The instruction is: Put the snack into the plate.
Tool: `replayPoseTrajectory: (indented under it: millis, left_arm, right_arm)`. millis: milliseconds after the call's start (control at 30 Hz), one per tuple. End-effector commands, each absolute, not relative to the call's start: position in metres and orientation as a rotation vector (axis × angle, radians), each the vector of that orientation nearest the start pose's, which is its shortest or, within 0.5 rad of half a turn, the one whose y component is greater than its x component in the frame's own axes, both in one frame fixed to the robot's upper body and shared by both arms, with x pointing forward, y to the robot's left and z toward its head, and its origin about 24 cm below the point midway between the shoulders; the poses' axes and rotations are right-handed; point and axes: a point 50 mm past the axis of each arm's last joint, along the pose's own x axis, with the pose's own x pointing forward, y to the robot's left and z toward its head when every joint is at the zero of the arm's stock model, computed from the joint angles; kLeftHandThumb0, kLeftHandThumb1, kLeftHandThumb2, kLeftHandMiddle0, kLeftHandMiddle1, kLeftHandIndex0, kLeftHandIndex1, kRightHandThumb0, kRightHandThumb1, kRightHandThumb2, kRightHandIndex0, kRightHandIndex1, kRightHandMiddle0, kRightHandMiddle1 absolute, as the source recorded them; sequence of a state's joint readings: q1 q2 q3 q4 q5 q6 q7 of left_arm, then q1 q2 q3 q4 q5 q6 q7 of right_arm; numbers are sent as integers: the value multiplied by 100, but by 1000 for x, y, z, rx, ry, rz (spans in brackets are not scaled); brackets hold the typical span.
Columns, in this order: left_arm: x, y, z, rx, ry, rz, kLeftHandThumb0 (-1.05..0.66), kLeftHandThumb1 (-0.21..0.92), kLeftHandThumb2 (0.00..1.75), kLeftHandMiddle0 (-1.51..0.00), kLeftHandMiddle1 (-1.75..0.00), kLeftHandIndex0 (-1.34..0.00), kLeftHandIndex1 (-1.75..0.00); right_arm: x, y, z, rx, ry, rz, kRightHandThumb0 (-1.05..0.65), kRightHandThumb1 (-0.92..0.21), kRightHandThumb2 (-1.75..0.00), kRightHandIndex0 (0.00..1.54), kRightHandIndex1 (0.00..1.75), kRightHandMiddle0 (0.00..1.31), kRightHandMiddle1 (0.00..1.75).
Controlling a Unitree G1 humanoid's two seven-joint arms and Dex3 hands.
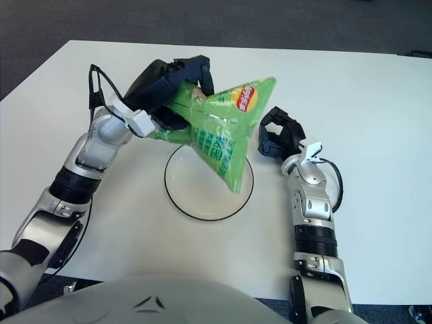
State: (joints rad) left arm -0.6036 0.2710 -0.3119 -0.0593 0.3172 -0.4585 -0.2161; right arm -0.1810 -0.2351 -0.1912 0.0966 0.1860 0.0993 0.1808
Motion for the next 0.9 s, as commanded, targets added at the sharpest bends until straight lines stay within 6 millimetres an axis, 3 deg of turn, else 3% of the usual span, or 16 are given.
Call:
replayPoseTrajectory:
  millis: [0, 867]
  left_arm:
    - [270, 53, 218, 719, -1056, -721, 0, -6, 175, -89, -174, -67, -175]
    - [253, 44, 199, 831, -1033, -845, 0, -6, 173, -91, -170, -66, -175]
  right_arm:
    - [277, -222, 47, 29, 117, 0, -47, -36, -127, 130, 175, 58, 175]
    - [284, -222, 44, 109, 151, -25, -49, -30, -134, 127, 175, 63, 175]
